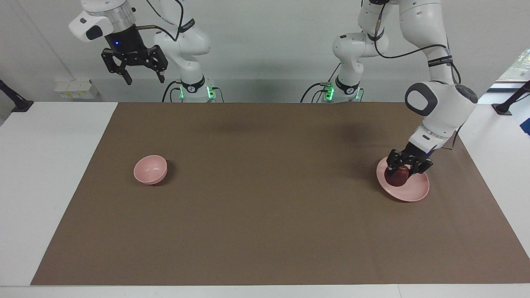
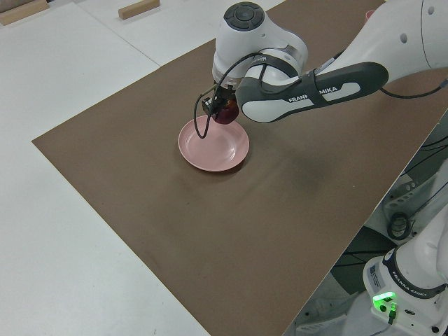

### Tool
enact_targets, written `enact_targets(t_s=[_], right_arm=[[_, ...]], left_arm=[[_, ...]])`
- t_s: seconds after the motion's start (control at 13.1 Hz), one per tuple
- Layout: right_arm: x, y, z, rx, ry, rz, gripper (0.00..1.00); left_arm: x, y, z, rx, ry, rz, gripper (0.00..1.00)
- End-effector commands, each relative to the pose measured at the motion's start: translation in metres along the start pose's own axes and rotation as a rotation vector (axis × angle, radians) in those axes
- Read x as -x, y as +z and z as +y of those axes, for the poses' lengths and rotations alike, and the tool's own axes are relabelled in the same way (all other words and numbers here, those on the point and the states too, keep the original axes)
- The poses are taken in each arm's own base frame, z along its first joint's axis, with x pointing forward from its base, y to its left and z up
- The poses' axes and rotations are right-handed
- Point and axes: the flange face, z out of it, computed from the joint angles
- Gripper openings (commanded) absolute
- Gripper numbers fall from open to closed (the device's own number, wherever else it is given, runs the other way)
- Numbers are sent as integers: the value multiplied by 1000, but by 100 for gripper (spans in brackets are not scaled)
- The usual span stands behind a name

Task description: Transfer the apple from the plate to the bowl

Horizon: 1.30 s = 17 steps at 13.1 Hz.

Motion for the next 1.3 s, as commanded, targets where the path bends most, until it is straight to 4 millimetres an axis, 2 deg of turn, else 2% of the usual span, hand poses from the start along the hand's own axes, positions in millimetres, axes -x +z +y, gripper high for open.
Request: enact_targets(t_s=[0.0, 0.08, 0.15, 0.38, 0.46, 0.61, 0.69, 0.84, 0.92, 1.0, 1.15, 1.23], right_arm=[[-18, 32, -8, -107, 80, -4, 100], [-26, 42, -14, -149, 134, -5, 100], [-33, 49, -33, -171, 169, 6, 100], [-57, 83, -61, -252, 317, -29, 100], [-65, 97, -63, -283, 363, -50, 100], [-83, 120, -68, -363, 464, -77, 100], [-89, 135, -80, -391, 497, -102, 100], [-103, 164, -89, -487, 605, -127, 100], [-107, 180, -101, -545, 664, -146, 100], [-113, 191, -102, -580, 727, -156, 100], [-117, 202, -113, -660, 874, -239, 100], [-123, 209, -107, -731, 982, -307, 100]], left_arm=[[-11, 6, 49, 46, 55, 19, 0], [-16, 10, 70, 56, 73, 26, 0], [-25, 7, 82, 72, 32, 46, 0], [-31, 12, 122, 165, -49, 75, 0], [-32, 17, 139, 200, -61, 88, 0], [-37, 23, 187, 251, -21, 103, 0], [-37, 25, 208, 274, 4, 98, 0], [-31, 27, 243, 367, -56, 94, 0], [-28, 28, 257, 399, -65, 89, 0], [-25, 29, 270, 423, -74, 79, 0], [-22, 29, 291, 460, -102, 102, 0], [-22, 28, 301, 464, -123, 146, 0]])
